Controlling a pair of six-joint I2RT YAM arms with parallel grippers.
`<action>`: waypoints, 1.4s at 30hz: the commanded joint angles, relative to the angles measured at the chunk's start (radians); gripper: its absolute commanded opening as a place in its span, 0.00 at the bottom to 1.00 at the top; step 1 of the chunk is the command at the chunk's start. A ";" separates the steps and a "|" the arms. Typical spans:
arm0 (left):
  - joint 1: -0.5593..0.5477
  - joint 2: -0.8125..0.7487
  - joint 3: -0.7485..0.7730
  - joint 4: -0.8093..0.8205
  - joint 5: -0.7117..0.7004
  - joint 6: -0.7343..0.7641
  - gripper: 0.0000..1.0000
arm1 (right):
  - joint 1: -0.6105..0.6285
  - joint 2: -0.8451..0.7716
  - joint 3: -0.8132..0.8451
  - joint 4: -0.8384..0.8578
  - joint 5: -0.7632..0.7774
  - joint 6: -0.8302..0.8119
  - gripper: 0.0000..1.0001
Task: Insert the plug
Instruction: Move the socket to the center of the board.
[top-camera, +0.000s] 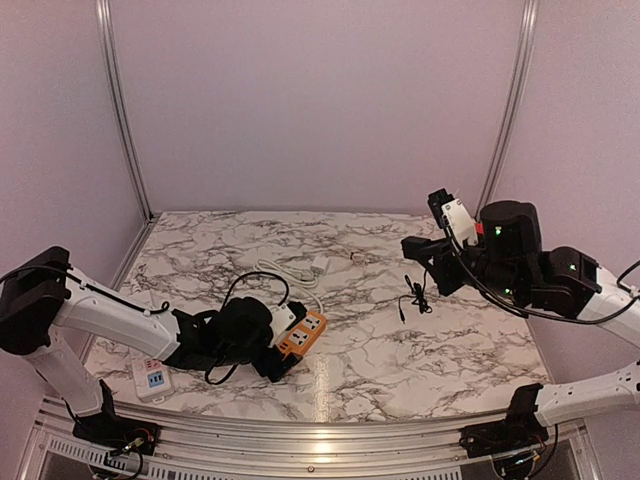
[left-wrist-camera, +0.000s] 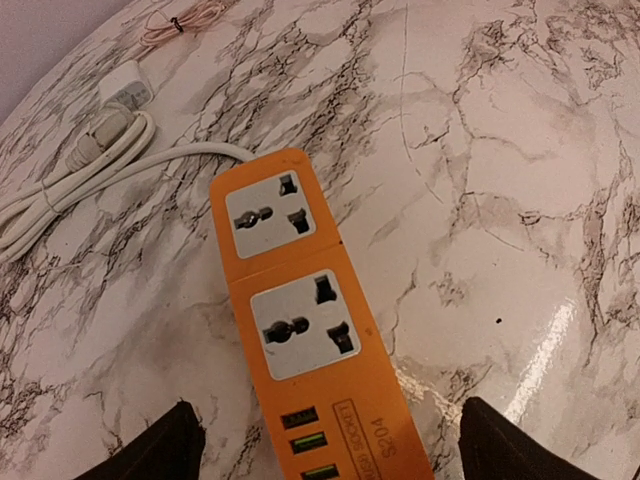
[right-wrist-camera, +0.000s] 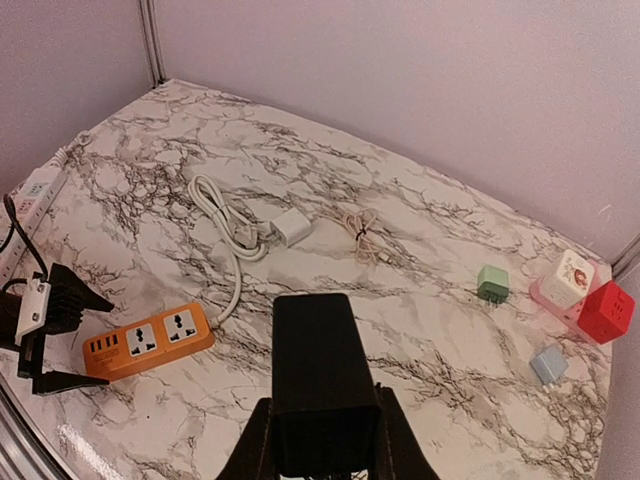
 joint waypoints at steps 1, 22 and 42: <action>0.010 0.060 0.049 -0.027 0.063 -0.011 0.89 | -0.004 -0.023 0.059 -0.005 0.024 -0.021 0.00; 0.042 0.137 0.076 -0.033 0.212 0.031 0.53 | -0.004 -0.034 0.084 -0.025 -0.045 -0.105 0.00; 0.041 0.151 0.088 -0.031 0.352 0.197 0.68 | 0.004 0.096 0.043 -0.209 -0.140 -0.583 0.00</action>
